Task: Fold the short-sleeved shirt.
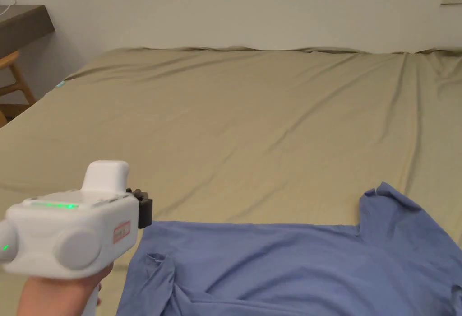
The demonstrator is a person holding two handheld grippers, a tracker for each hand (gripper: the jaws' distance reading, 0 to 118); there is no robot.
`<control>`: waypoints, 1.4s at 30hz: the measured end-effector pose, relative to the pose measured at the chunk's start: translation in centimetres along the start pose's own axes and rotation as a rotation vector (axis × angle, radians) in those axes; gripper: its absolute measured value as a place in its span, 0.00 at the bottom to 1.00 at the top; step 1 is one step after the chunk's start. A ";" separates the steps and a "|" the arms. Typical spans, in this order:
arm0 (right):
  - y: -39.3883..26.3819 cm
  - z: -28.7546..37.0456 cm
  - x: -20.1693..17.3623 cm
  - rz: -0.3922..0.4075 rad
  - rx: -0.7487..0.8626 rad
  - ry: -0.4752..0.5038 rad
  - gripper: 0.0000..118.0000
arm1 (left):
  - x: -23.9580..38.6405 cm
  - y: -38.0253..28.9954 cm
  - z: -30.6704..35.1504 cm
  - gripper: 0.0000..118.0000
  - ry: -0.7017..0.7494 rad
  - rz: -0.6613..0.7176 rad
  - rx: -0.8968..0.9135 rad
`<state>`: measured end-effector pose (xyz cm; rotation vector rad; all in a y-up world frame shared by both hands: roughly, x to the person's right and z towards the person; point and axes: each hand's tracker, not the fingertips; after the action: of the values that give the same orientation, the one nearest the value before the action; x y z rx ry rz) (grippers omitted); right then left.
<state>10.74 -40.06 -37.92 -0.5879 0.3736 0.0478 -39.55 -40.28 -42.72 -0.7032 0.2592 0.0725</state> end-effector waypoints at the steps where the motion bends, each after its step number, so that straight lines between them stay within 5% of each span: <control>1: 0.2 -0.7 0.1 0.000 -0.006 -0.004 0.04 | -0.5 0.5 -2.4 0.03 -0.004 0.034 -0.047; 4: 0.6 -2.5 0.1 0.002 -0.022 -0.012 0.04 | -2.8 0.5 -9.3 0.14 -0.010 0.140 -0.148; 6: 0.8 -3.6 0.1 0.006 -0.034 -0.010 0.04 | -3.7 0.1 -13.2 0.81 0.007 0.178 -0.268; 7: 0.9 -4.1 0.0 0.012 -0.044 -0.009 0.04 | -4.1 -0.3 -14.8 1.00 0.016 0.167 -0.353; 12: 0.9 -6.3 -0.4 0.028 -0.072 0.008 0.04 | -2.2 -1.9 -14.8 1.00 0.076 0.147 -0.393; 14: 0.8 -6.9 -0.6 0.034 -0.082 0.013 0.04 | -1.5 -2.2 -14.4 0.94 0.052 0.146 -0.420; 15: 0.8 -7.2 -0.7 0.034 -0.087 0.016 0.04 | -1.1 -2.3 -14.2 0.78 0.033 0.138 -0.427; 16: 0.8 -7.4 -0.7 0.035 -0.093 0.019 0.04 | -2.4 -2.5 -16.4 0.46 0.024 0.117 -0.433; 17: 0.7 -7.7 -0.7 0.036 -0.101 0.020 0.04 | -1.9 -2.6 -16.3 0.37 0.044 0.071 -0.416; 19: 0.7 -8.2 -0.6 0.035 -0.113 0.019 0.04 | -1.2 -2.3 -15.5 0.03 0.009 0.024 -0.384; 26: 3.4 -11.4 2.7 -0.025 -0.142 0.059 0.04 | -0.9 -0.9 -11.8 0.03 -0.016 0.061 -0.278; 27: 4.2 -12.2 3.5 -0.041 -0.147 0.065 0.10 | -1.1 -0.8 -11.3 0.03 -0.024 0.075 -0.262; 29: 6.1 -14.5 5.5 -0.051 -0.200 0.066 0.83 | -1.6 -0.4 -10.4 0.03 -0.027 0.084 -0.251; 30: 6.8 -15.7 6.2 -0.048 -0.230 0.058 1.00 | -1.6 -0.4 -10.2 0.03 -0.029 0.087 -0.248; 35: 8.1 -24.2 10.1 -0.017 -0.281 -0.057 1.00 | -1.7 -0.5 -10.6 0.02 -0.033 0.093 -0.251; 42: 5.9 -35.0 12.6 -0.088 -0.487 -0.092 0.97 | -0.3 -0.8 -11.6 0.03 -0.028 0.096 -0.275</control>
<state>10.06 -55.15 -72.46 -1.0791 0.2450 0.0816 -42.17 -48.35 -50.62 -0.9620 0.2583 0.2122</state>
